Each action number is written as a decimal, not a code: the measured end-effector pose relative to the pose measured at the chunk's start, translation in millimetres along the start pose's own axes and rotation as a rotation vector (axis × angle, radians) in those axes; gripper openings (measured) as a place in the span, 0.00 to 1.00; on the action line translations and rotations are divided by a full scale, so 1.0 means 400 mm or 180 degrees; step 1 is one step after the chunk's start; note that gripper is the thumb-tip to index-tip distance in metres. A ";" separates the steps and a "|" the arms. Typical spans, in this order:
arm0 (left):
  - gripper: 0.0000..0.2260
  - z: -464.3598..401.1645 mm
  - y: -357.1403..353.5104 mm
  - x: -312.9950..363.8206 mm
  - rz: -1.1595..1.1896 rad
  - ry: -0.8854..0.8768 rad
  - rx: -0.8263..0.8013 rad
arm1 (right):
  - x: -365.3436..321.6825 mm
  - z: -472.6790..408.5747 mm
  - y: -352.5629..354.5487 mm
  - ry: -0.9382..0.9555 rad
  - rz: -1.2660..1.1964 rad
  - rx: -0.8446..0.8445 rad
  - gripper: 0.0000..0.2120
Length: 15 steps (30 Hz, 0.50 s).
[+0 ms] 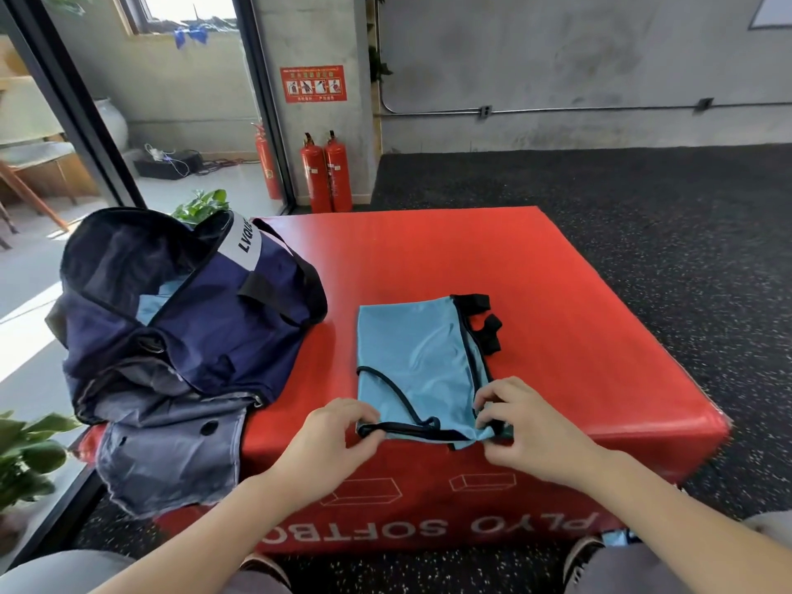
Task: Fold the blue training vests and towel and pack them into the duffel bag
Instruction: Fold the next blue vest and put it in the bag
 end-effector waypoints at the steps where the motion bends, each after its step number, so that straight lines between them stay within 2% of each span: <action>1: 0.03 0.000 0.004 0.006 0.0056 0.0072 0.0049 | -0.006 0.001 0.008 -0.0003 -0.0099 0.0000 0.04; 4: 0.02 -0.007 0.016 0.028 0.0272 0.0112 0.0240 | -0.023 0.005 0.040 -0.0216 -0.0499 -0.0078 0.07; 7: 0.03 -0.025 0.030 0.050 0.0471 0.0061 0.0474 | -0.036 0.004 0.073 -0.0403 -0.1036 -0.0213 0.03; 10: 0.03 -0.050 0.041 0.056 0.0499 0.0045 0.0730 | -0.044 -0.014 0.106 -0.0345 -0.1317 -0.0097 0.07; 15: 0.03 -0.102 0.057 0.044 0.0459 0.0116 0.0959 | -0.031 -0.085 0.127 -0.0523 -0.1575 0.0102 0.06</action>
Point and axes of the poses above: each hand's wrist, its own z-axis away from the middle knuckle, its own y-axis out of the back of the hand, x = y × z, the point moved 4 cm from there along -z, towards the middle knuckle, and after that the axes turned 14 degrees about -y, right-handed, at the moved point
